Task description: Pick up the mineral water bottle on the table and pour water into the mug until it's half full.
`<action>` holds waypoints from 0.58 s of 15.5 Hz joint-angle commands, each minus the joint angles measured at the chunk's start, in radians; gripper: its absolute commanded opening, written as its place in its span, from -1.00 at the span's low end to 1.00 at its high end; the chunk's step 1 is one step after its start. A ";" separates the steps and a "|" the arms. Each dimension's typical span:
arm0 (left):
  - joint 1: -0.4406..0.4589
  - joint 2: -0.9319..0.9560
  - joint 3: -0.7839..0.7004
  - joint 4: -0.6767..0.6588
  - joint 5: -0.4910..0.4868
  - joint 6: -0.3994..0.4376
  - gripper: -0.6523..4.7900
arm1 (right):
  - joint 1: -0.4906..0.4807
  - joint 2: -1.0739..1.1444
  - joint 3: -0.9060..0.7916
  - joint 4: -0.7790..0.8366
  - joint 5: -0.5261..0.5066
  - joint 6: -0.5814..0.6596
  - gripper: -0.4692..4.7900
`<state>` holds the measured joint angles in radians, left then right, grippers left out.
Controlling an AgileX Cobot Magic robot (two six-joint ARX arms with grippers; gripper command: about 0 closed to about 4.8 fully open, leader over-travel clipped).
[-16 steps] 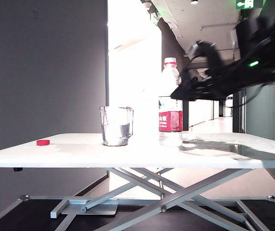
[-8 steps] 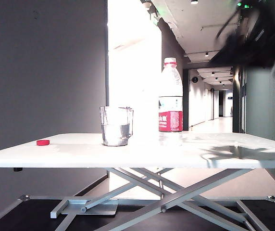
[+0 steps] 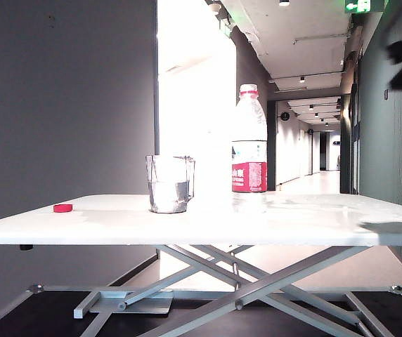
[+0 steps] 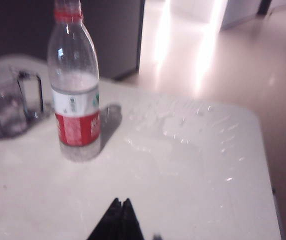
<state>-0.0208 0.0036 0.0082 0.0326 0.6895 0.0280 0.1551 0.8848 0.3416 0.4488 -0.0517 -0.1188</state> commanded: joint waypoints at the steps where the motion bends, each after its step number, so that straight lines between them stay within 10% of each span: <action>1: 0.000 0.000 0.002 0.006 0.005 -0.002 -0.78 | 0.000 -0.174 -0.126 0.048 0.004 0.077 -0.85; 9: 0.000 0.000 0.002 0.006 0.005 -0.002 -0.78 | 0.002 -0.831 -0.313 -0.335 0.009 0.152 -0.85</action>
<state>-0.0208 0.0036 0.0082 0.0326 0.6895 0.0280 0.1558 0.0925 0.0334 0.1562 -0.0486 0.0303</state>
